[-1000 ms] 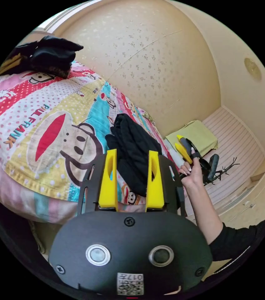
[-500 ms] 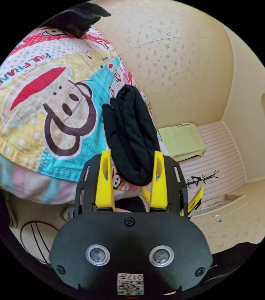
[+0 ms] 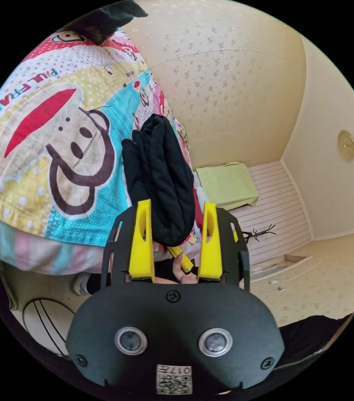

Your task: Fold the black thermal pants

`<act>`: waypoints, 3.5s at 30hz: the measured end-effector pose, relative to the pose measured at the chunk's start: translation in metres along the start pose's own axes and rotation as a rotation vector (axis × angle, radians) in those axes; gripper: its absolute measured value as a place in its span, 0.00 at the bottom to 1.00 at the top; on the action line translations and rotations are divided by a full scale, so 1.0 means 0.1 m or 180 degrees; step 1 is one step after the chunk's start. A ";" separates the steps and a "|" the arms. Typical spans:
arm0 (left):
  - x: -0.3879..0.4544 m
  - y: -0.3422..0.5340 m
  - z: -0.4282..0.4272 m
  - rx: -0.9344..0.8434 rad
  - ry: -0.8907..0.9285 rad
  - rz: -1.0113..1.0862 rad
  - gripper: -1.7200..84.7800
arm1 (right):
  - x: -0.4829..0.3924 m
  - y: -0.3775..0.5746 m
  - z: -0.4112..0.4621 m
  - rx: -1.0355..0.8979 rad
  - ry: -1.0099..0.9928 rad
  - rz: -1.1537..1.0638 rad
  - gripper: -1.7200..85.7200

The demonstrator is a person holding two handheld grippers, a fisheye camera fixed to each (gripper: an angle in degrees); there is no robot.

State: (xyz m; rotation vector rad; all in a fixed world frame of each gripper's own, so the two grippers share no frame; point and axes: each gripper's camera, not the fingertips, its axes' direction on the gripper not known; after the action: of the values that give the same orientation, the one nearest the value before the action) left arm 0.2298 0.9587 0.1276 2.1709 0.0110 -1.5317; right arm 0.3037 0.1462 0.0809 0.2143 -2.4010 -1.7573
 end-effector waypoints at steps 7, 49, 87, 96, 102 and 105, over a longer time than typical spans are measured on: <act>0.15 -0.23 -0.16 0.0043 0.0008 -0.0203 0.29 | 0.03 -0.24 -0.04 -0.0058 -0.0369 0.0875 0.17; -0.87 -1.72 -0.34 0.0531 0.1567 -0.2134 0.27 | -0.89 -0.71 1.35 -0.0561 0.0080 0.0662 0.33; 2.37 -1.19 4.10 -0.1549 0.1526 0.0310 0.22 | -3.40 -3.03 -0.54 0.0488 -0.0372 -0.1125 0.27; 1.86 -0.96 7.76 -0.2723 0.0282 0.0468 0.17 | -1.14 -4.70 -1.50 0.1252 0.1177 0.0595 0.24; 0.14 0.06 8.13 -0.2825 0.1392 -0.1089 0.02 | -0.09 -4.59 -1.75 0.1043 0.0322 0.0229 0.24; 0.00 0.24 8.09 -0.2753 0.1366 -0.1011 0.01 | 0.06 -4.50 -1.65 0.0950 0.0266 0.0160 0.26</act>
State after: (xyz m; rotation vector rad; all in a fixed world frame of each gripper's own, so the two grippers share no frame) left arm -0.4800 0.6261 -0.0723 1.7489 1.0007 -0.8912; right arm 0.3421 -0.1436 -0.2991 0.2547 -2.5727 -1.3353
